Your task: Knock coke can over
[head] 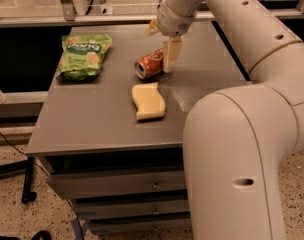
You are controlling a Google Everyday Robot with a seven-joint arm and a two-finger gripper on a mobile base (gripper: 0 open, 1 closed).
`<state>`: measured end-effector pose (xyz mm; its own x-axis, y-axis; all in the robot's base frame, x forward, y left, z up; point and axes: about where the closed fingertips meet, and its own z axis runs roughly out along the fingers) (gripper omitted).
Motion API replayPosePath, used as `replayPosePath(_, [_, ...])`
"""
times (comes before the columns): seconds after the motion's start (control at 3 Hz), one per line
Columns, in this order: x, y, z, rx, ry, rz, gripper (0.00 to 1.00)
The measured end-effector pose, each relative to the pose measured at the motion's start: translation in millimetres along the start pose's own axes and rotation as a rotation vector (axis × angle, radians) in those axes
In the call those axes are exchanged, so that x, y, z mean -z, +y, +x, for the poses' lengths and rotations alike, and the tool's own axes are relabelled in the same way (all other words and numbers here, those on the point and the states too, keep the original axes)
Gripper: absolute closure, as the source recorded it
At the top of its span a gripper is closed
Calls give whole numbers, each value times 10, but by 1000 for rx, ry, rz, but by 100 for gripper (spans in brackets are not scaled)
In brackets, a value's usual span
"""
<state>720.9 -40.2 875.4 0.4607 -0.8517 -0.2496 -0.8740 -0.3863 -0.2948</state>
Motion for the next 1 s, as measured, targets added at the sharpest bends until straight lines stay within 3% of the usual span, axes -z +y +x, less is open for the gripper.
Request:
replayPosePath(0.67, [87, 16, 1, -37, -79, 14, 0])
replayPosePath(1.0, [241, 1, 108, -168, -239, 113, 0])
